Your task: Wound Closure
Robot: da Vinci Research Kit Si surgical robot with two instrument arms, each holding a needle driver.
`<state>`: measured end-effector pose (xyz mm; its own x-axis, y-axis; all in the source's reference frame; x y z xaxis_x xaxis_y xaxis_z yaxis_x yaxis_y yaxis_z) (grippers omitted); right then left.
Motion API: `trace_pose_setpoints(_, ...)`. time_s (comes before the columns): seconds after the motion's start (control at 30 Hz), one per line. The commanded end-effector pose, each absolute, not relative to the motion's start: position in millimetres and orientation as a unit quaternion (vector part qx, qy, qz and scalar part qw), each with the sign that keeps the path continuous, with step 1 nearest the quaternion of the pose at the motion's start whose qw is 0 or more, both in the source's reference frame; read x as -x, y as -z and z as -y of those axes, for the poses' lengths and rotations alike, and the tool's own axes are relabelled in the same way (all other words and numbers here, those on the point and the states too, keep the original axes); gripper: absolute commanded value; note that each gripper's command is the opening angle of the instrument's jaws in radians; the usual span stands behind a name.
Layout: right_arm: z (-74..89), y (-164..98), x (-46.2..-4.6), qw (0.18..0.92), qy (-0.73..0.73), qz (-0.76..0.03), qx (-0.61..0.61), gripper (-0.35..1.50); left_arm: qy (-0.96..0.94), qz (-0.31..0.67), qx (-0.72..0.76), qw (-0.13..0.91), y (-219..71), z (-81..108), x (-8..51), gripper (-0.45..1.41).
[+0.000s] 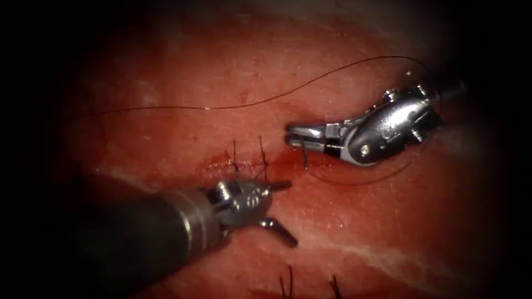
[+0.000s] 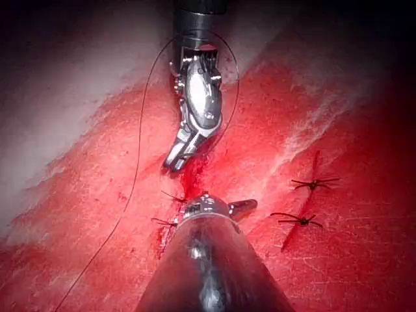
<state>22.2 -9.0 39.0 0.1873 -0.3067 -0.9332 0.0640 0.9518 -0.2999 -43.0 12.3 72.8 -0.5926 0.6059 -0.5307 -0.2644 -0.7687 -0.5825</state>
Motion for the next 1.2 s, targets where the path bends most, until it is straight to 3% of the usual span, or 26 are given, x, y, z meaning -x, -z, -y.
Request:
trace_pose_setpoints(0.03,9.9,-39.4,-22.5,0.761,0.124,-0.630,0.092,-0.35,-0.862,0.230,0.375,0.251,-73.8,-11.7,43.6,0.66)
trace_pose_setpoints(0.8,10.0,-36.8,-22.7,0.726,0.195,-0.641,0.155,-0.35,-0.865,0.226,0.375,0.247,-75.6,-11.4,43.1,0.66)
trace_pose_setpoints(1.2,8.4,-37.8,-23.3,0.750,0.139,-0.638,0.103,-0.35,-0.865,0.227,0.375,0.246,-75.4,-11.4,42.9,0.67)
